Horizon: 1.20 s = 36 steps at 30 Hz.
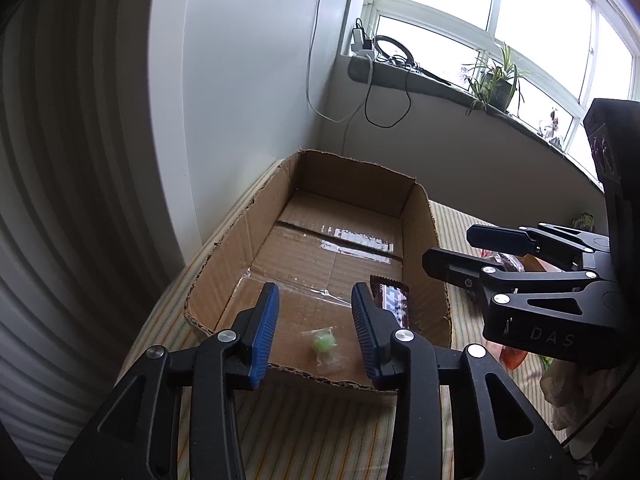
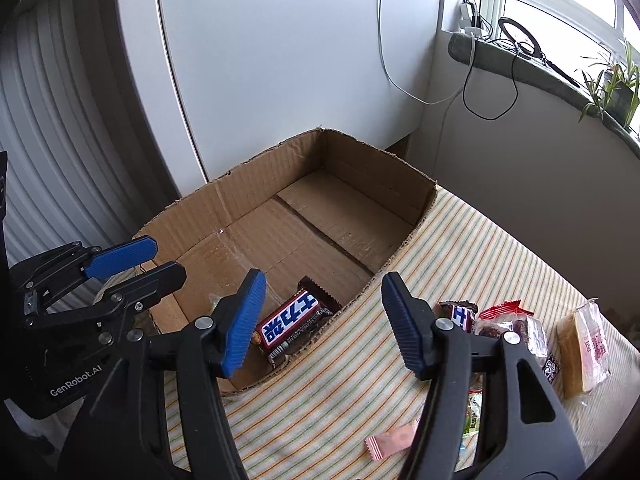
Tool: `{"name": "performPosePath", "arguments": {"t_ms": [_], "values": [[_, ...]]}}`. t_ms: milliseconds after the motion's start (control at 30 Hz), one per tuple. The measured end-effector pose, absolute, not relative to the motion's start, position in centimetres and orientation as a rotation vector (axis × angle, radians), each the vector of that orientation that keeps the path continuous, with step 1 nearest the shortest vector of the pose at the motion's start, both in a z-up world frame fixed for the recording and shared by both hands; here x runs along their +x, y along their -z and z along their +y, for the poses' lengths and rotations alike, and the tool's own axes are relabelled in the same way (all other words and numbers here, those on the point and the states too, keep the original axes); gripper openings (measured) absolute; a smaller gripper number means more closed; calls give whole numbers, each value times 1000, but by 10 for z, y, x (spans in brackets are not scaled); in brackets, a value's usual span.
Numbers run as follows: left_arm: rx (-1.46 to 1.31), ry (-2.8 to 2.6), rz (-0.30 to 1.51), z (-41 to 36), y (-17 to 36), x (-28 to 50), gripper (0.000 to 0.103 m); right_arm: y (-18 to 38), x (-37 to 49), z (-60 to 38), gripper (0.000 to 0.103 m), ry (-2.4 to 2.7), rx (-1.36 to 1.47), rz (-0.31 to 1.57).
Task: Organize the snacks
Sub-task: 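Open both tools to drop the Snickers bar and candy into the box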
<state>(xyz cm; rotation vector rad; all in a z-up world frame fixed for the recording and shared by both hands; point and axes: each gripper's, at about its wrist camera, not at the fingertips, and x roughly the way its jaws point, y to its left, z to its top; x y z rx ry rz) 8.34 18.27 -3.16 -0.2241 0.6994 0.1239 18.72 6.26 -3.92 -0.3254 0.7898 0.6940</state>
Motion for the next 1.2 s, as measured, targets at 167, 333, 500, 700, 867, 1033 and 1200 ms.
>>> {"name": "performPosePath", "arguments": {"t_ms": [167, 333, 500, 700, 867, 1033, 1200], "values": [[-218, -124, 688, 179, 26, 79, 37, 31, 181, 45, 66, -673, -310, 772], [-217, -115, 683, 172, 22, 75, 37, 22, 173, 12, 67, -639, -295, 756], [-222, -77, 674, 157, 17, 71, 37, 17, 168, -42, 70, -563, -257, 752], [-205, 18, 685, 126, 19, 72, 37, 22, 161, -107, 74, -460, -253, 765], [-168, 108, 720, 90, 30, 76, 37, 38, 155, -143, 74, -413, -264, 811], [-150, 174, 781, 60, 44, 85, 37, 61, 153, -166, 74, -405, -249, 878], [-125, 213, 828, 41, 55, 95, 37, 82, 158, -171, 74, -426, -231, 941]]}}
